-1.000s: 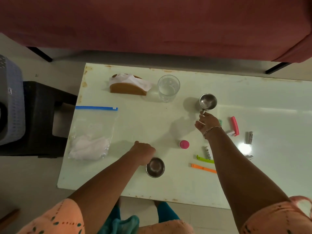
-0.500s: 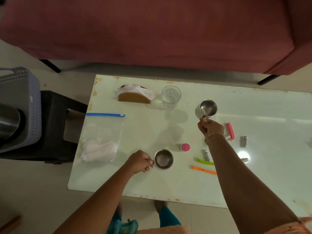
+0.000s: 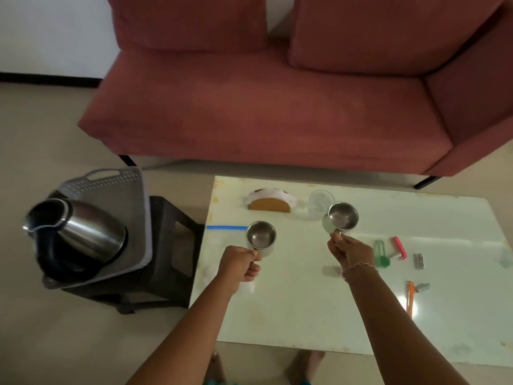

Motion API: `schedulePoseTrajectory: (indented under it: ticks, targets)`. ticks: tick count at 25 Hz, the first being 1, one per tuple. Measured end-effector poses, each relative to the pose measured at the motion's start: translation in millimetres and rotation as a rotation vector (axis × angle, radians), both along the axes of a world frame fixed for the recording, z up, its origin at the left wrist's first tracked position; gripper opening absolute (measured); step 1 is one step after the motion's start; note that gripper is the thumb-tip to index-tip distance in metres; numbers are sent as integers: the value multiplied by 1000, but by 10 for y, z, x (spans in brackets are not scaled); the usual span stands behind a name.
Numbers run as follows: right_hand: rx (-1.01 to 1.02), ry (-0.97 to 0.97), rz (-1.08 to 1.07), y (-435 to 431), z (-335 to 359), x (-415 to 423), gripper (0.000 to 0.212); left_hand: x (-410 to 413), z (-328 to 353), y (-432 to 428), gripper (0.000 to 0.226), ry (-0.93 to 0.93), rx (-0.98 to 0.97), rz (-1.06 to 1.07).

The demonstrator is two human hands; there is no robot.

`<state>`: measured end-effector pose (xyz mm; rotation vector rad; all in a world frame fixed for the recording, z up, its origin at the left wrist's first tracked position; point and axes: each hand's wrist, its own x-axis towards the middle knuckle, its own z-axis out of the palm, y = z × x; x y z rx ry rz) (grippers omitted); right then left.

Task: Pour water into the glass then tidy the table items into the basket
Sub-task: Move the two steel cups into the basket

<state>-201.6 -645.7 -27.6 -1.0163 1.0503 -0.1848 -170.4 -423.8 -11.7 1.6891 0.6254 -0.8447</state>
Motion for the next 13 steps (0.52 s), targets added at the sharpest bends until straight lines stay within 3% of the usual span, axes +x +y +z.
schedulePoseTrajectory:
  ticks: [9, 13]
  targets:
    - [102, -7, 144, 1553, 422, 317, 4, 224, 493, 1240, 24, -34, -19, 139]
    - [120, -39, 248, 1950, 557, 578, 10, 353, 637, 1498, 21, -35, -42, 220]
